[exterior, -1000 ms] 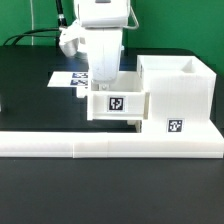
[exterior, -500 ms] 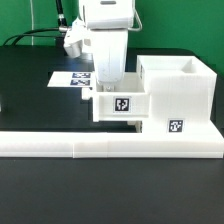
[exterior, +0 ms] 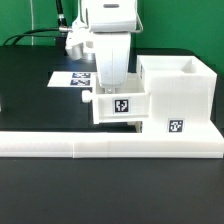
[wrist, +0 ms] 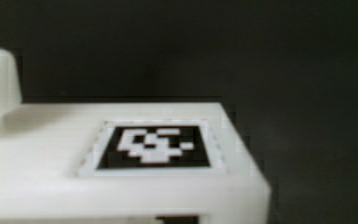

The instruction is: Assemble drawer

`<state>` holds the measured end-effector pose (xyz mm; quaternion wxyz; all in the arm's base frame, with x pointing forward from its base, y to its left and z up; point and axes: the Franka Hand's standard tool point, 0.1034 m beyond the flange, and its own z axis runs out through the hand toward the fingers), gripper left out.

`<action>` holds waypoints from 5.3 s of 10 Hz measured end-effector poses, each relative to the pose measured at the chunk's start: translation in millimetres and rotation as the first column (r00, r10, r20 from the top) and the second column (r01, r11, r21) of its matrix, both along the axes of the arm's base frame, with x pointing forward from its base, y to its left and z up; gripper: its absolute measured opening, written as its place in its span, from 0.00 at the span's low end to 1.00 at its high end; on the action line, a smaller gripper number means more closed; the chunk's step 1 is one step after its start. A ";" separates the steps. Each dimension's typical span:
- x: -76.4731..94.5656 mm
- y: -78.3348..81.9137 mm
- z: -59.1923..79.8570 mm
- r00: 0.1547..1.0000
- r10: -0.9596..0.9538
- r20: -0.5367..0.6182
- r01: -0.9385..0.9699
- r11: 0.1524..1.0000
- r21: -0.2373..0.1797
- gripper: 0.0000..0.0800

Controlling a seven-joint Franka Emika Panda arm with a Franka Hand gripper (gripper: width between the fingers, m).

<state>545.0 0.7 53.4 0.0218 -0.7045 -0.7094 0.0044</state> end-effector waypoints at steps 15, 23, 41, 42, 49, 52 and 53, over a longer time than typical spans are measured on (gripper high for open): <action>2.0 16.9 13.5 1.000 0.004 0.005 -0.004 1.000 -0.030 0.32; 0.1 -31.9 67.5 0.989 0.139 -0.058 -0.142 0.988 -0.062 0.81; -6.2 -22.9 14.7 0.969 -0.074 -0.236 0.099 0.990 0.098 0.81; -9.3 -35.7 19.3 0.971 -0.057 -0.233 0.082 0.992 0.100 0.81; -6.4 -51.7 24.7 0.970 0.074 -0.232 -0.041 0.989 0.143 0.81; 12.2 -37.6 26.5 0.975 0.059 -0.215 -0.028 0.989 0.146 0.81; 12.6 -30.9 26.1 0.975 0.040 -0.219 -0.009 0.990 0.140 0.81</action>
Offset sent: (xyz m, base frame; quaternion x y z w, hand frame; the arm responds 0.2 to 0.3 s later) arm 0.0000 0.0000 0.0000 0.0000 0.0000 0.0000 1.0000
